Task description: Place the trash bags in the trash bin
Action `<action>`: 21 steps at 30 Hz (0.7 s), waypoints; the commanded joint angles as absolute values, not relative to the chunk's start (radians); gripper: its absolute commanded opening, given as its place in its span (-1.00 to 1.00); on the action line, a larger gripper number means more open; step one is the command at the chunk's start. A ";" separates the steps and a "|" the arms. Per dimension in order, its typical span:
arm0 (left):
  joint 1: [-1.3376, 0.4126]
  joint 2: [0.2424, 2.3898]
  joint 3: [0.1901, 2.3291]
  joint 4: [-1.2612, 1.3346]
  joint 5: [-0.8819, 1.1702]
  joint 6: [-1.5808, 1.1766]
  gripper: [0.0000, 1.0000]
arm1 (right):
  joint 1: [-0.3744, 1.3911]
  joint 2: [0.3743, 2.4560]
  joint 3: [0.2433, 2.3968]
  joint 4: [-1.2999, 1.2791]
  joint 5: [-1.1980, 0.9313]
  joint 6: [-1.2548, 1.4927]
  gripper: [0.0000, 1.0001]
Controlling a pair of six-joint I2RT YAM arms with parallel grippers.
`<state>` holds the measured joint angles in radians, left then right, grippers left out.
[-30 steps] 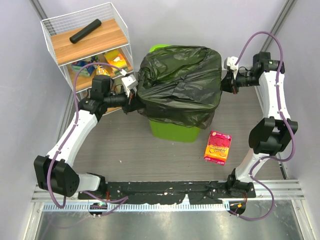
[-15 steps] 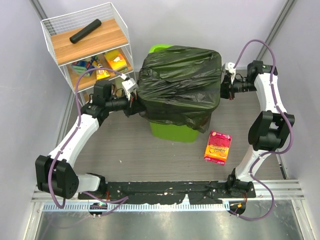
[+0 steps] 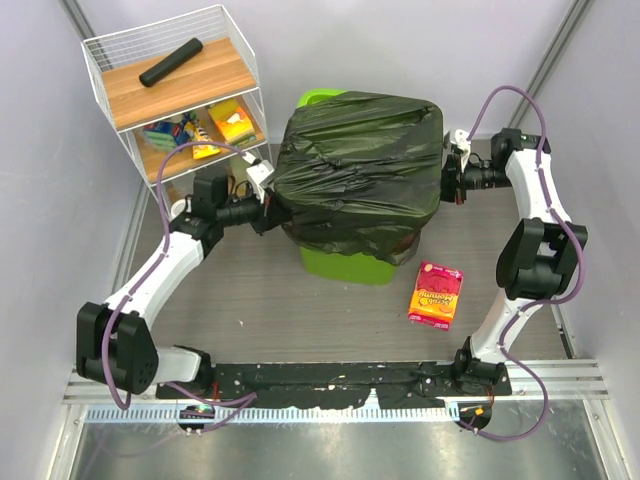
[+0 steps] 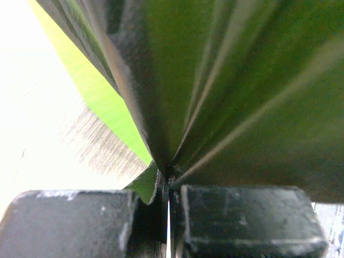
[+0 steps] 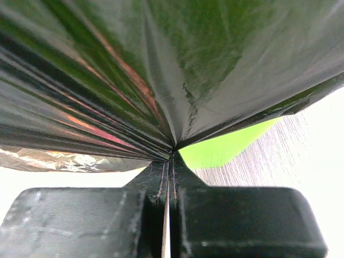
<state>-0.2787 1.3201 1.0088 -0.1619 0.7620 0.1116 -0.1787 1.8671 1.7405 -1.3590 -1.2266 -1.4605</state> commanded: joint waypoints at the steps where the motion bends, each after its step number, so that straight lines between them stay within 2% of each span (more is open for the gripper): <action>1: -0.293 1.351 0.971 -0.137 0.686 0.133 -1.00 | -0.186 1.896 1.746 -1.490 -1.233 -1.465 -0.97; 21: -0.331 1.430 0.900 -0.086 0.601 0.141 -1.00 | -0.184 1.933 1.660 -1.356 -1.219 -1.390 -0.97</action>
